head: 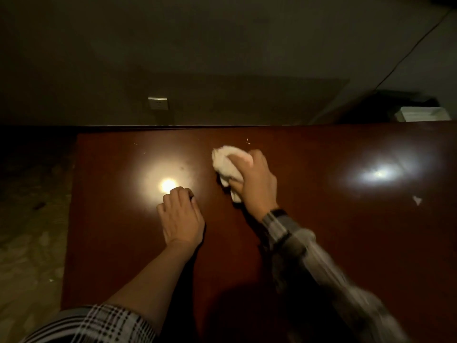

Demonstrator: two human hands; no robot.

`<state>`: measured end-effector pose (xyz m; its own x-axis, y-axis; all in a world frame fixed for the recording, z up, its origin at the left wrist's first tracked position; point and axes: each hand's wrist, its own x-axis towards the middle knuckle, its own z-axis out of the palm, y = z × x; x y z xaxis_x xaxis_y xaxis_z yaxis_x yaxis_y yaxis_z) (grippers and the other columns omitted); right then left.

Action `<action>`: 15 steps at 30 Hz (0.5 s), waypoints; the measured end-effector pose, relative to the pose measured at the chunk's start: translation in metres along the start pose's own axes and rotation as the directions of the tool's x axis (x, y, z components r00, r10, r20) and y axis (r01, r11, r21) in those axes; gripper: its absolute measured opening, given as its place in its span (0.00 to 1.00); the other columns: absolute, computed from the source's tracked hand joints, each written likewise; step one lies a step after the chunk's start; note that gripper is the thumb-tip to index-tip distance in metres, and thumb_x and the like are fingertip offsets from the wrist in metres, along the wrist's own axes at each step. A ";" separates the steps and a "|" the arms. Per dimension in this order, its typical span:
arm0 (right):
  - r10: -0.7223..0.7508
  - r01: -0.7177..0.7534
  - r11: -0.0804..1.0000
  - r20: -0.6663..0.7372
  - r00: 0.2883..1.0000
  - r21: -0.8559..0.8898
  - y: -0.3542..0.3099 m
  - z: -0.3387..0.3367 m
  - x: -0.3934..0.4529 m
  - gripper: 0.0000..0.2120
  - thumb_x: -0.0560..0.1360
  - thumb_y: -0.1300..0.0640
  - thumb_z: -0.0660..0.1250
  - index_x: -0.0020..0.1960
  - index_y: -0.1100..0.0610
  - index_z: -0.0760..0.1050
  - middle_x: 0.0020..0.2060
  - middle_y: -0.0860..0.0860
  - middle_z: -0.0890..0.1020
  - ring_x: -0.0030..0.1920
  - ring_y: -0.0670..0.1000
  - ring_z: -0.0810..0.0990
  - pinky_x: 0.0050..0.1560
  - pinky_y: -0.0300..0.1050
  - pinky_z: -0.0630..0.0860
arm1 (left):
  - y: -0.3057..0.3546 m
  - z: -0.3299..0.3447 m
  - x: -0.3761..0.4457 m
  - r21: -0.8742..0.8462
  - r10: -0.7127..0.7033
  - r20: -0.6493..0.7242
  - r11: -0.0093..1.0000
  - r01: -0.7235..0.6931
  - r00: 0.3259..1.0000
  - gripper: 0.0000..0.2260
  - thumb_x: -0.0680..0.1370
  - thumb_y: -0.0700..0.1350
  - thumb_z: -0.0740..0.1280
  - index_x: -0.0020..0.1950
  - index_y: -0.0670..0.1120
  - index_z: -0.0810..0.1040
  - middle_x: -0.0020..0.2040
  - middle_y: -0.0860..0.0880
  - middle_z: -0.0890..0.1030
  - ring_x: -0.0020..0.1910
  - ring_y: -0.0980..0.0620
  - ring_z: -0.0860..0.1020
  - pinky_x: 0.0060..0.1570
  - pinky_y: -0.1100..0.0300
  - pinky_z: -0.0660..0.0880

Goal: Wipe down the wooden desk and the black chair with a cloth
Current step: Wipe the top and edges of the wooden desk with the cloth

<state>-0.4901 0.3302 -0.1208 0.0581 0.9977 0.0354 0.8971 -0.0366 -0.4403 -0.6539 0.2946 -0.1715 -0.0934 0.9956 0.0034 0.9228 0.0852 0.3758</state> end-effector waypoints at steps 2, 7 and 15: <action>-0.021 0.022 1.000 0.043 0.999 -0.014 0.010 0.002 -0.042 0.20 0.73 0.52 0.70 0.63 0.49 0.73 0.57 0.52 0.73 0.54 0.52 0.73 0.46 0.39 0.67 | 0.000 0.000 0.000 -0.003 0.002 -0.007 1.000 -0.002 1.000 0.01 0.76 0.41 0.63 0.46 0.44 0.72 0.44 0.45 0.73 0.42 0.45 0.70 0.42 0.52 0.64; -0.068 0.085 0.987 0.126 0.990 -0.136 0.032 0.010 -0.052 0.30 0.61 0.53 0.79 0.60 0.49 0.73 0.51 0.55 0.75 0.48 0.55 0.77 0.33 0.43 0.72 | 0.002 0.000 0.000 -0.005 -0.008 -0.018 1.000 0.007 1.000 0.01 0.76 0.40 0.64 0.45 0.44 0.72 0.44 0.46 0.73 0.42 0.45 0.71 0.42 0.52 0.64; -0.013 0.017 0.989 0.028 1.000 -0.147 0.048 0.007 0.053 0.21 0.73 0.51 0.69 0.65 0.49 0.72 0.57 0.56 0.71 0.56 0.56 0.71 0.47 0.49 0.73 | 0.003 0.002 0.000 0.041 -0.012 0.006 0.999 0.012 1.000 0.02 0.76 0.41 0.64 0.44 0.46 0.71 0.42 0.47 0.72 0.41 0.47 0.70 0.42 0.53 0.64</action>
<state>-0.4473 0.3817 -0.1466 0.0342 0.9993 0.0159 0.9527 -0.0278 -0.3027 -0.6509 0.2947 -0.1721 -0.1025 0.9947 -0.0065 0.9361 0.0986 0.3378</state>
